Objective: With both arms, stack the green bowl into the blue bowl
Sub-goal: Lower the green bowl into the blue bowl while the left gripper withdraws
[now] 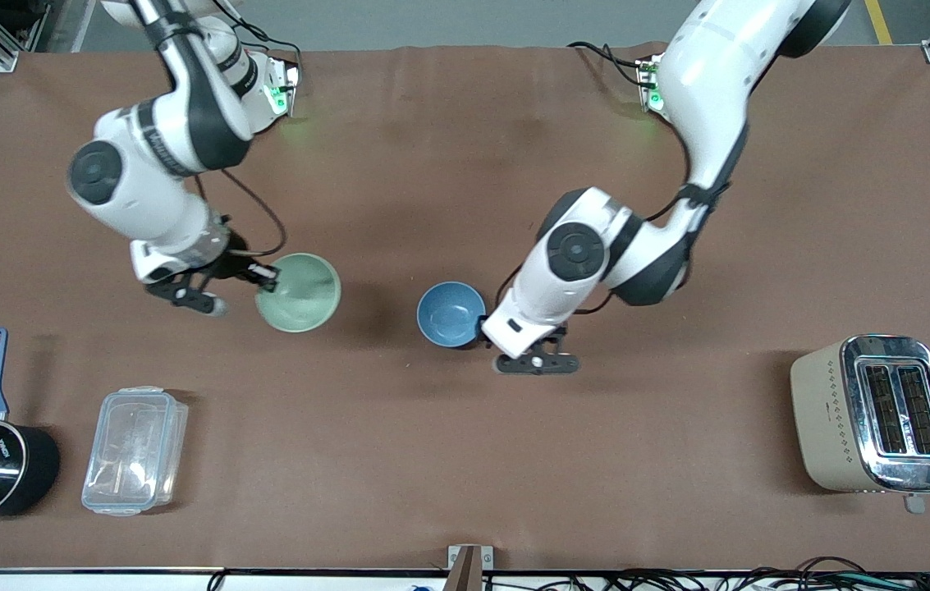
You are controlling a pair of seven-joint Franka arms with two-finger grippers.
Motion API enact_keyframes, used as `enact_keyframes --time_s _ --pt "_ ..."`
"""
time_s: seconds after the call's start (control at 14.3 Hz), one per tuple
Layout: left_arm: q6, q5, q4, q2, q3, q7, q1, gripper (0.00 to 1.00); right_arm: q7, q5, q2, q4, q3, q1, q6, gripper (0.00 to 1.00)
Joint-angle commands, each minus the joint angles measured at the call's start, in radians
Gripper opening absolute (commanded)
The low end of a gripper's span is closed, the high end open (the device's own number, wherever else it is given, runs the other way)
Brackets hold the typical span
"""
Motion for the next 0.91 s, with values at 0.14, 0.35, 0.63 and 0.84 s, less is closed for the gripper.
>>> enact_keyframes --time_s 0.14,0.35,0.63,0.84 --pt "-0.156 0.048 -0.014 -0.177 0.003 0.096 0.182 1.00 0.272 0.011 0.184 0.196 -0.014 0.209 0.000 0.00" --pt "-0.276 0.047 -0.014 -0.274 0.001 0.276 0.300 1.00 0.335 0.006 0.242 0.202 -0.016 0.286 0.066 0.00" --pt "-0.392 0.045 -0.014 -0.387 0.001 0.427 0.387 1.00 0.378 -0.006 0.322 0.202 -0.020 0.349 0.152 0.00" --pt "-0.500 0.033 -0.019 -0.467 -0.004 0.513 0.432 1.00 0.401 -0.007 0.372 0.202 -0.020 0.366 0.229 0.00"
